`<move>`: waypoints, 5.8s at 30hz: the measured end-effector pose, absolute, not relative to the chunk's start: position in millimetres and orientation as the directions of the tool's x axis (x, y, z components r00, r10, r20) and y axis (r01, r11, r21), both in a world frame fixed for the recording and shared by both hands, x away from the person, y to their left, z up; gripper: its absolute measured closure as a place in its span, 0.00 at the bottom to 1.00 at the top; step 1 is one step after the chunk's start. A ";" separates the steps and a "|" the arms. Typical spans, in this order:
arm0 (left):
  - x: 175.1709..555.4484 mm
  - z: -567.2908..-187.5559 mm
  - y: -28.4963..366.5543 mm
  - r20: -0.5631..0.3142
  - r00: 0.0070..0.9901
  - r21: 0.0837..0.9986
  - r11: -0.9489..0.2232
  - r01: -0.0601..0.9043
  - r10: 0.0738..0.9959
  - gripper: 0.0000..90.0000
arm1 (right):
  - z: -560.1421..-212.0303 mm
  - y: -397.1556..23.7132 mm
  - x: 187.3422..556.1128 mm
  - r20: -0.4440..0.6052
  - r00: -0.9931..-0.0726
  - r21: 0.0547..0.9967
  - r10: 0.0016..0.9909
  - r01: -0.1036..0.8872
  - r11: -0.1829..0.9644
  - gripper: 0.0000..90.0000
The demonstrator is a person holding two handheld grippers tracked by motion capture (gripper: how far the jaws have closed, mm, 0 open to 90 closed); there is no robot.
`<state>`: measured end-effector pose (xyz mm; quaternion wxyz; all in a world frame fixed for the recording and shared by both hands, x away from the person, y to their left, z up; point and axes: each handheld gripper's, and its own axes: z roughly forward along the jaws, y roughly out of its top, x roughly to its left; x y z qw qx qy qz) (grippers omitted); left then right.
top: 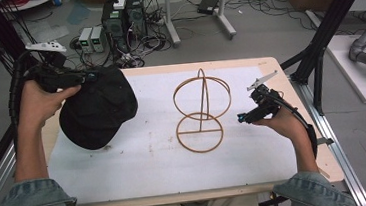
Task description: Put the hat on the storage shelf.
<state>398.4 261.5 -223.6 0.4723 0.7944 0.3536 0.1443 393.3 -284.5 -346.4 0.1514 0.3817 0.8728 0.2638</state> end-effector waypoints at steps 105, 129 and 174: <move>467.4 -179.9 11.3 -0.225 0.965 0.845 -0.465 0.263 0.136 0.97 | -342.4 -287.3 391.0 -0.040 -0.680 0.598 0.732 0.571 0.562 0.09; 477.3 -189.2 18.9 -0.216 0.943 0.811 -0.491 0.317 0.252 0.65 | -343.7 -287.6 391.0 -0.041 -0.680 0.589 0.732 0.576 0.568 0.09; 396.1 -233.6 207.9 -0.044 0.686 0.838 -0.347 0.421 0.726 0.19 | -351.1 -285.0 401.4 -0.034 -0.672 0.574 0.740 0.593 0.565 0.09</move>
